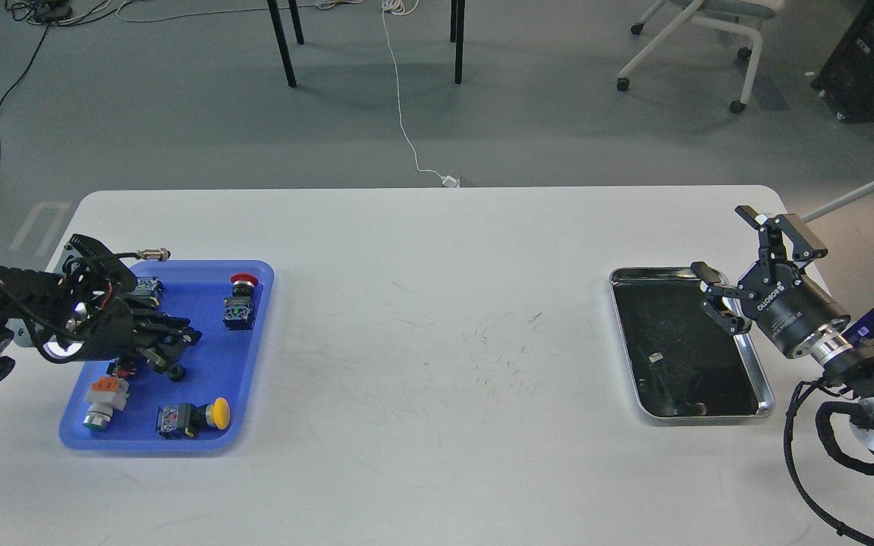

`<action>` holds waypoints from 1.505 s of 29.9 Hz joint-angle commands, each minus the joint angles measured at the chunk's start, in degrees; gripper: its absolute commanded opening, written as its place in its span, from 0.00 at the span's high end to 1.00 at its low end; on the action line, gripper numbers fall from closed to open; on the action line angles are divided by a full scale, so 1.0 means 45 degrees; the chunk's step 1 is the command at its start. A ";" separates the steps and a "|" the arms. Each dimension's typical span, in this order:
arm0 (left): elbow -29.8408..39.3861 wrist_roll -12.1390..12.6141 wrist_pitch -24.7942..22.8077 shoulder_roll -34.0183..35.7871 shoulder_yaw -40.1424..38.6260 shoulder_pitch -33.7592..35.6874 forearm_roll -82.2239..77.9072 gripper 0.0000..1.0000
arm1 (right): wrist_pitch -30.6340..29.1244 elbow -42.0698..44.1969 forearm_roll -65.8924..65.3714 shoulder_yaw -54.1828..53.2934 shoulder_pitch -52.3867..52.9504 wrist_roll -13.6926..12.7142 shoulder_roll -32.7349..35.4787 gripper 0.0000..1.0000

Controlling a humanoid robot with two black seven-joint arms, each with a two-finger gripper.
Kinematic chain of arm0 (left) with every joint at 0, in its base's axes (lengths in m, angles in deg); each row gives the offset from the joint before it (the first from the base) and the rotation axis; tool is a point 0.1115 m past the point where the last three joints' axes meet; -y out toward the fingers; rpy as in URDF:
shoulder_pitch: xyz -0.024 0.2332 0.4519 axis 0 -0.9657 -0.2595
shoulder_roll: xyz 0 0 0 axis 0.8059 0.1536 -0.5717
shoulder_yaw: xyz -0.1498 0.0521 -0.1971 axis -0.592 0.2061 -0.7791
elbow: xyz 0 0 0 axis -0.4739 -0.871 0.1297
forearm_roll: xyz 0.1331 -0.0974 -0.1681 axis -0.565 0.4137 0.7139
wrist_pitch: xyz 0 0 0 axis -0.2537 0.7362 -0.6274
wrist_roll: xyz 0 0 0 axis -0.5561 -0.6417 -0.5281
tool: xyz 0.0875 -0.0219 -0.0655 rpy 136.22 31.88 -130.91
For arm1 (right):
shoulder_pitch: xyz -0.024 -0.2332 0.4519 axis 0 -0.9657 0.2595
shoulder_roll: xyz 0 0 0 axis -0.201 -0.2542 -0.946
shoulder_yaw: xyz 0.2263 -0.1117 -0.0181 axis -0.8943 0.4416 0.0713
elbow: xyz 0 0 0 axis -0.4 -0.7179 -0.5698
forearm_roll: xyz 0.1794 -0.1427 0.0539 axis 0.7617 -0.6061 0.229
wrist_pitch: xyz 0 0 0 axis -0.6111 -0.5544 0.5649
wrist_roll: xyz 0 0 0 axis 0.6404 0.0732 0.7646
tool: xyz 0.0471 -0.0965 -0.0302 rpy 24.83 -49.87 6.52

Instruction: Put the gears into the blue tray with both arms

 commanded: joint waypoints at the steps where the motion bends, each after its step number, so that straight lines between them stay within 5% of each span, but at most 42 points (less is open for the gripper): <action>1: -0.0009 0.0002 0.0007 -0.0013 -0.0019 0.0017 0.0120 0.27 | 0.0001 0.0002 0.0001 -0.0001 0.0001 0.0000 -0.0020 0.01; 7: 0.0147 0.0002 0.0007 0.0202 -0.0544 -0.0003 0.0550 0.15 | 0.0001 0.0002 0.0001 -0.0021 0.0001 0.0000 0.0019 0.01; 12: 0.0945 0.0002 -0.0012 0.0260 -0.2750 -0.0003 0.2830 0.11 | 0.0001 0.0002 0.0001 -0.0040 0.0020 0.0000 -0.0001 0.01; 17: 0.1962 0.0002 0.0007 0.0086 -0.3905 -0.0177 0.8526 0.06 | 0.0020 0.0002 0.0020 -0.0060 0.0020 0.0000 -0.0020 0.01; 24: 0.2354 0.0002 -0.0032 -0.1319 -0.6144 -0.2692 1.6931 0.01 | 0.0390 -0.0992 0.0040 -0.0196 -0.0019 0.0000 -0.0079 0.01; 32: 0.2647 0.0002 -0.1356 -0.3761 -1.2612 -0.7246 1.7367 0.01 | 0.1231 -0.1502 0.0040 -0.0177 -0.0194 0.0000 -0.0079 0.01; 37: 0.2569 0.1515 -0.1868 -0.4621 -1.3573 -0.8439 1.8010 0.01 | 0.1290 -0.1424 0.0020 -0.0197 -0.0234 0.0000 -0.0118 0.01; 45: 0.2530 0.1634 -0.1790 -0.5267 -1.3691 -0.8733 1.8012 0.01 | 0.1212 -0.1638 0.0040 -0.0041 -0.0507 0.0000 -0.0118 0.01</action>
